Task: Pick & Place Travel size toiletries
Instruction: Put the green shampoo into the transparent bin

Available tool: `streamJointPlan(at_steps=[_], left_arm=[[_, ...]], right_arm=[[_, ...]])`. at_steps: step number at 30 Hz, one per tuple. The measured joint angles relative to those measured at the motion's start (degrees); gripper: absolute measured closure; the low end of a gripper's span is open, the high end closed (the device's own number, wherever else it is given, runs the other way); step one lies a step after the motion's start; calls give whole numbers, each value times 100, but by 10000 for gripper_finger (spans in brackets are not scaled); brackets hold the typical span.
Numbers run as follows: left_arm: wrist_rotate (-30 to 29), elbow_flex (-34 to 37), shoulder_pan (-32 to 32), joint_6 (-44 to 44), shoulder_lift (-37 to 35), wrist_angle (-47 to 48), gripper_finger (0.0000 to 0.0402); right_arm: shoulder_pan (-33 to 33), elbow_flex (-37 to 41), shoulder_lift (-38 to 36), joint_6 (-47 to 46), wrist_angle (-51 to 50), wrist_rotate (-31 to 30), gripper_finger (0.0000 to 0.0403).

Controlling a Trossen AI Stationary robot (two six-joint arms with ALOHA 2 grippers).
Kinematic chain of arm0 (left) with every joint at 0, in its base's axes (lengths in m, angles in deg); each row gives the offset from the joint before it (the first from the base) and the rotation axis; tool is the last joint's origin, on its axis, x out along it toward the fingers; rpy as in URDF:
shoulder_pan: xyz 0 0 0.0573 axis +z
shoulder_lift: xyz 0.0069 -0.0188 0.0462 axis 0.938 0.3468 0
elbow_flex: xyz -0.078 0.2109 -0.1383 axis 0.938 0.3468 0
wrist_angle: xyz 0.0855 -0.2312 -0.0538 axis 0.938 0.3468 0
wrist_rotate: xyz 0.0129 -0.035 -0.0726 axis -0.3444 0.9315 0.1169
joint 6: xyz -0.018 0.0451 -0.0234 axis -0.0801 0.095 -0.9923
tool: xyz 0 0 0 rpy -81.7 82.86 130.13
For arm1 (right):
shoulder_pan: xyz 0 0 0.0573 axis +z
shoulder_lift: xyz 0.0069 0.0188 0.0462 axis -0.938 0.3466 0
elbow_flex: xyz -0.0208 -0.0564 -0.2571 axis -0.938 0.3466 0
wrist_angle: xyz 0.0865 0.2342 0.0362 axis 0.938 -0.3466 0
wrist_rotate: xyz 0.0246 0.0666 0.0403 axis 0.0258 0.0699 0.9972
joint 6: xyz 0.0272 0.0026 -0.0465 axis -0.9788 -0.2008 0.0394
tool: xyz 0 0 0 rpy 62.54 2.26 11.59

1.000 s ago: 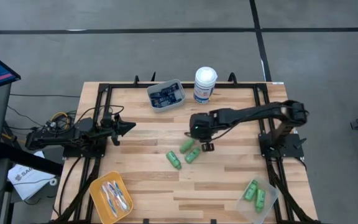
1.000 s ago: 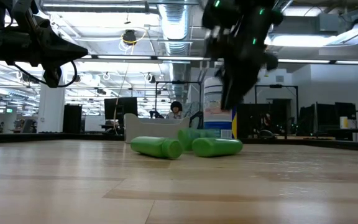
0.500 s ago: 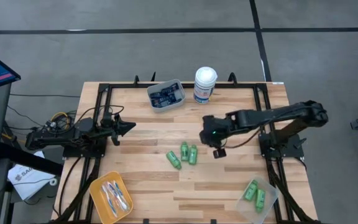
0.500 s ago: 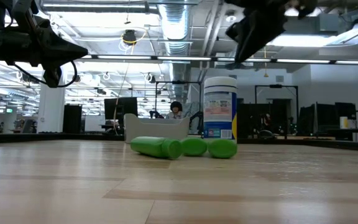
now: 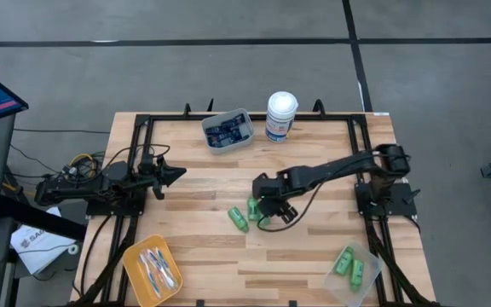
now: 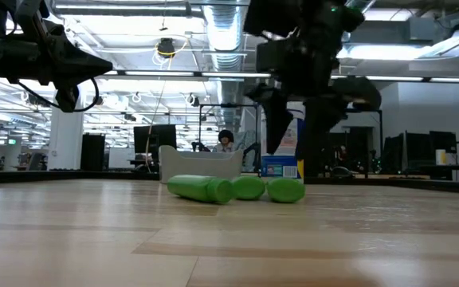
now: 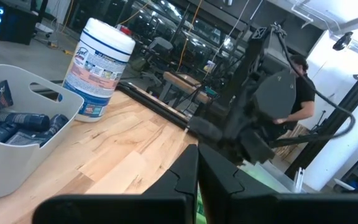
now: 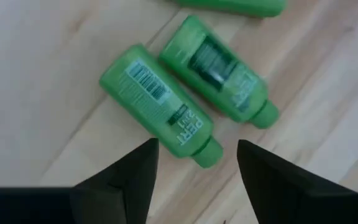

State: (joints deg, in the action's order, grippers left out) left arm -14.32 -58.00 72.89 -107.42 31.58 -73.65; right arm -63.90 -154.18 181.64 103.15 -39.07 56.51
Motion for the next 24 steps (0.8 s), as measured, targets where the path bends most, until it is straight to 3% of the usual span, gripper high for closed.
streamJointPlan(at_steps=[12,24], left_arm=[[-1,0,0,0,0,-2,400],[-1,0,0,0,0,-2,400]], right_arm=[[-274,-758,1036,1170,-693,17,218],[-328,-791,1142,876,-1008,125,221]])
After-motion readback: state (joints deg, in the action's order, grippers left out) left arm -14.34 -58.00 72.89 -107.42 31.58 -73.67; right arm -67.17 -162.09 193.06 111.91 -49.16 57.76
